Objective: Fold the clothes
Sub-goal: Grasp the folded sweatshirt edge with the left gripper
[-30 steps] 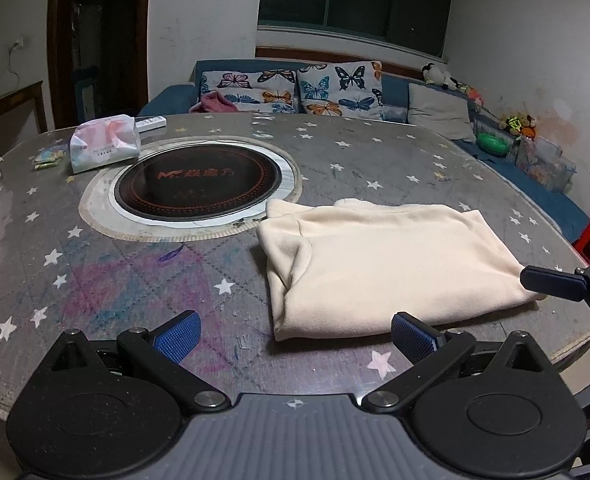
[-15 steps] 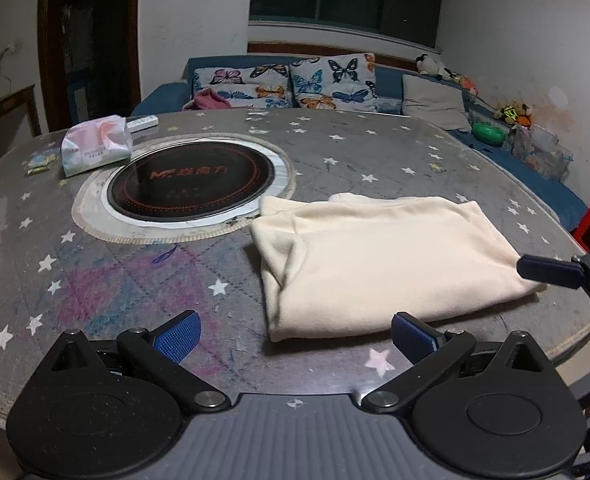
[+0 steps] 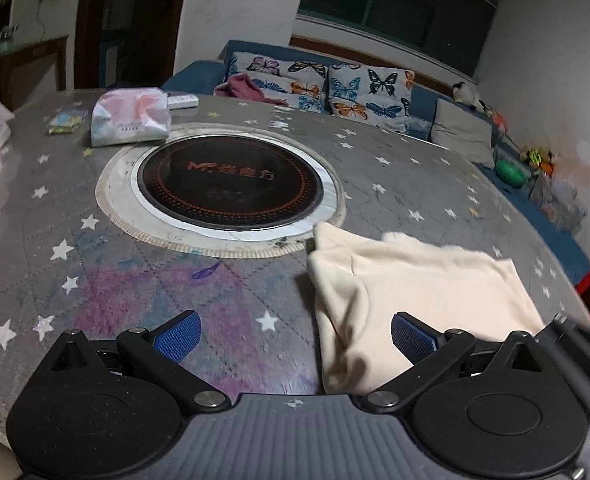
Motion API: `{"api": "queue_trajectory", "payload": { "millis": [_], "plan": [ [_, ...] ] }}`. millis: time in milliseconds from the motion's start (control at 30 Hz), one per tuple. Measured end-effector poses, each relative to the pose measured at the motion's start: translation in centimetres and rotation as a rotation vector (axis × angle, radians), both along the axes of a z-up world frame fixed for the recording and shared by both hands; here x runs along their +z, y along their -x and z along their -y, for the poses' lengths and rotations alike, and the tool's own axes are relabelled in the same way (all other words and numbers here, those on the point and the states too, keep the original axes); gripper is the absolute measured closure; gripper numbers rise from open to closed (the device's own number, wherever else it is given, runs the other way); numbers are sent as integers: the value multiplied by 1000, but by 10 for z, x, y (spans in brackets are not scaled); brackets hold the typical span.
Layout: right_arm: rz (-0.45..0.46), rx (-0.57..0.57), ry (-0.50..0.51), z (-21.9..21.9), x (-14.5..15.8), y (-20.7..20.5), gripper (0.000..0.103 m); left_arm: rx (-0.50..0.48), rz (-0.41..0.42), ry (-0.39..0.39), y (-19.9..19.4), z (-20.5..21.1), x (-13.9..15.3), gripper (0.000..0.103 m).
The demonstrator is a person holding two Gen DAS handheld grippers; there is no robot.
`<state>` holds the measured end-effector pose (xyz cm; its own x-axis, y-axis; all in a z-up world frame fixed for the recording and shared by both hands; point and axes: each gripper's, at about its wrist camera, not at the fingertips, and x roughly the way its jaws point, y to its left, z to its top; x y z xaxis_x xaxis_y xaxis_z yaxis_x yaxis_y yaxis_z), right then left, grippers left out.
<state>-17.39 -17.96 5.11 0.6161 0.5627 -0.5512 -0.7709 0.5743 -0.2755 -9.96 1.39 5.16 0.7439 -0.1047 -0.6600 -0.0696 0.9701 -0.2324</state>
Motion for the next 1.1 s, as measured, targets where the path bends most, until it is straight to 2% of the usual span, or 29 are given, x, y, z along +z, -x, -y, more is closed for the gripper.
{"api": "queue_trajectory", "payload": {
  "millis": [133,167,200,267,367,500,1000,1100],
  "plan": [
    [38,61,61,-21,-6,0,48,9,-52,110,-12,-15,-5,0],
    [49,68,79,-26,-9,0,55,11,-62,135,-15,-19,-6,0],
    [56,73,93,-30,-11,0,62,10,-68,151,-17,-20,-8,0],
    [63,78,111,-35,-14,-1,67,8,-80,182,-19,-23,-11,0],
    [72,63,133,-40,-18,-4,79,9,-94,232,-23,-26,-13,0],
    [86,58,143,-38,-17,-8,79,13,-110,294,-28,-27,-15,0],
    [92,82,165,-42,-22,-12,78,20,-160,370,-40,-22,-22,0],
    [91,75,145,-42,-22,-16,87,27,-166,389,-42,-22,-23,0]
  ]
}}
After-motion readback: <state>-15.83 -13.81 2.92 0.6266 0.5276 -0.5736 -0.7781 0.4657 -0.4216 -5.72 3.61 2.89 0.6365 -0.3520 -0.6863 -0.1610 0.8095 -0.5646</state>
